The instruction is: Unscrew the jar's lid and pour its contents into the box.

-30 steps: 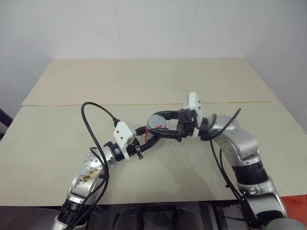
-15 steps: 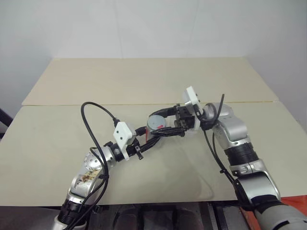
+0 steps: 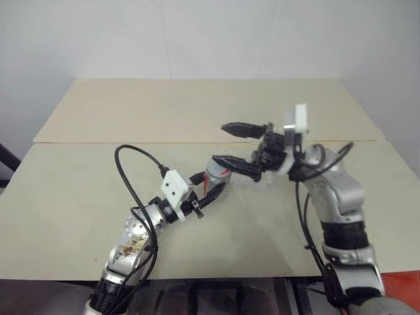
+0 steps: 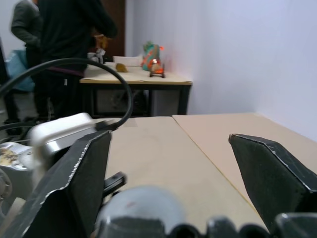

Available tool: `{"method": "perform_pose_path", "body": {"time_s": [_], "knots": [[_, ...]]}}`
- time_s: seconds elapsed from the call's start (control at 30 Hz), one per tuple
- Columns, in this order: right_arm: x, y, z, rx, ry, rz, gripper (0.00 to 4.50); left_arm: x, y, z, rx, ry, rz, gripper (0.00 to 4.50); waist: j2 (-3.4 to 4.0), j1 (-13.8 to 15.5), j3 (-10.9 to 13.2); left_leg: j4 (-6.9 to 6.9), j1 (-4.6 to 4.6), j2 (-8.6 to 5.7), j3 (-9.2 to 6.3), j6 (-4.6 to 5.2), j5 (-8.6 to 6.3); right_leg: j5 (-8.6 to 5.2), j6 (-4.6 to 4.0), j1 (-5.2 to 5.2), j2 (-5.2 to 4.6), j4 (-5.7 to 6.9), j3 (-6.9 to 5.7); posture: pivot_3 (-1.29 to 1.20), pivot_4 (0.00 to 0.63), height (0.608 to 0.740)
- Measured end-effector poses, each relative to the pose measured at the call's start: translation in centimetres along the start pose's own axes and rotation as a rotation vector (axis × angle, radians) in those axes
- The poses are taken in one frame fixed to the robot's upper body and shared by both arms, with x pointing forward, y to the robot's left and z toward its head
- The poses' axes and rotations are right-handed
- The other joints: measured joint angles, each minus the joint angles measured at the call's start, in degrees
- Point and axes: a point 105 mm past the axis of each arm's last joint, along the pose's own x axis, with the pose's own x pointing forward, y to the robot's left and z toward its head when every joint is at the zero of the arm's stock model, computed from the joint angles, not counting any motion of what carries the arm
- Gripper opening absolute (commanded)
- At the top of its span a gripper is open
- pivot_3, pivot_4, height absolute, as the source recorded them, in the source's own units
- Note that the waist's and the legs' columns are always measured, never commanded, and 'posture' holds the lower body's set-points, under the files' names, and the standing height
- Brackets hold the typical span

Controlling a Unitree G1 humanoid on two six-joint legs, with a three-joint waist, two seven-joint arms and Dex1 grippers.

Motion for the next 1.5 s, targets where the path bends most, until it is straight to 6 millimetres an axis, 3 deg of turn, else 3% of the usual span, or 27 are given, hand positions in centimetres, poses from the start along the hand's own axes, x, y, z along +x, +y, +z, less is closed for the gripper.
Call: {"method": "perform_pose_path", "body": {"time_s": [0.23, 0.37, 0.6, 0.87, 1.13, 1.23, 1.33, 1.5], "knots": [[0.0, 0.8, 0.3, -0.073, 0.067, -0.246, 4.43, 1.1, 2.5, 0.6, 0.081, -0.059, 0.177, 1.86, 0.0, -0.1, 0.0, 0.02, 0.06, -0.01, 0.01, 0.0, 0.0, 0.0, -0.02, -0.06, -0.02, -0.01, 0.05, 0.0, 0.15, 0.74], [1.7, 1.3, -0.7, -0.093, 0.072, -0.399, 4.43, 1.3, 3.0, 0.6, 0.078, -0.07, 0.227, 1.86, 0.0, -0.3, 0.0, 0.02, -0.02, -0.05, 0.09, -0.01, 0.01, 0.01, -0.01, -0.18, -0.02, 0.09, 0.11, 0.0, 0.15, 0.74], [3.8, 1.7, -2.4, -0.125, 0.11, -0.479, 4.43, 1.4, 3.0, 0.5, 0.077, -0.068, 0.224, 1.86, 0.0, -0.1, 0.0, 0.03, -0.04, -0.08, 0.06, -0.02, 0.04, 0.0, 0.0, -0.15, 0.0, 0.08, 0.04, 0.0, 0.15, 0.74], [4.1, 0.2, -3.1, -0.149, 0.101, -0.582, 4.43, 1.4, 2.8, 0.4, 0.069, -0.063, 0.22, 1.86, 0.0, -0.5, 0.0, 0.01, -0.04, -0.06, 0.06, -0.06, 0.06, 0.0, 0.0, -0.17, 0.06, 0.08, 0.04, 0.0, 0.15, 0.74], [4.2, 0.1, -3.2, -0.143, 0.097, -0.579, 4.43, 1.4, 2.7, 0.3, 0.059, -0.067, 0.225, 1.86, 0.0, -0.7, 0.0, 0.01, -0.04, -0.06, 0.06, -0.06, 0.06, 0.0, -0.01, -0.17, 0.06, 0.08, 0.04, 0.0, 0.15, 0.74], [4.3, 0.2, -3.2, -0.13, 0.09, -0.562, 3.82, 1.4, 2.7, 0.3, 0.058, -0.068, 0.225, 1.86, 0.0, -0.7, 0.0, 0.01, -0.04, -0.06, 0.06, -0.06, 0.06, 0.0, -0.01, -0.17, 0.06, 0.08, 0.04, 0.0, 0.15, 0.74], [4.4, 0.3, -3.2, -0.115, 0.085, -0.55, 2.8, 1.4, 2.7, 0.3, 0.057, -0.069, 0.226, 1.86, 0.0, -0.8, 0.0, 0.01, -0.04, -0.06, 0.06, -0.06, 0.06, 0.0, -0.01, -0.16, 0.06, 0.08, 0.04, 0.0, 0.15, 0.74], [4.4, 0.3, -3.2, -0.114, 0.086, -0.549, 2.76, 1.4, 2.7, 0.3, 0.056, -0.069, 0.225, 1.86, 0.0, -0.8, 0.0, 0.01, -0.04, -0.05, 0.06, -0.06, 0.06, 0.0, -0.01, -0.17, 0.06, 0.09, 0.05, 0.0, 0.15, 0.74]]}}
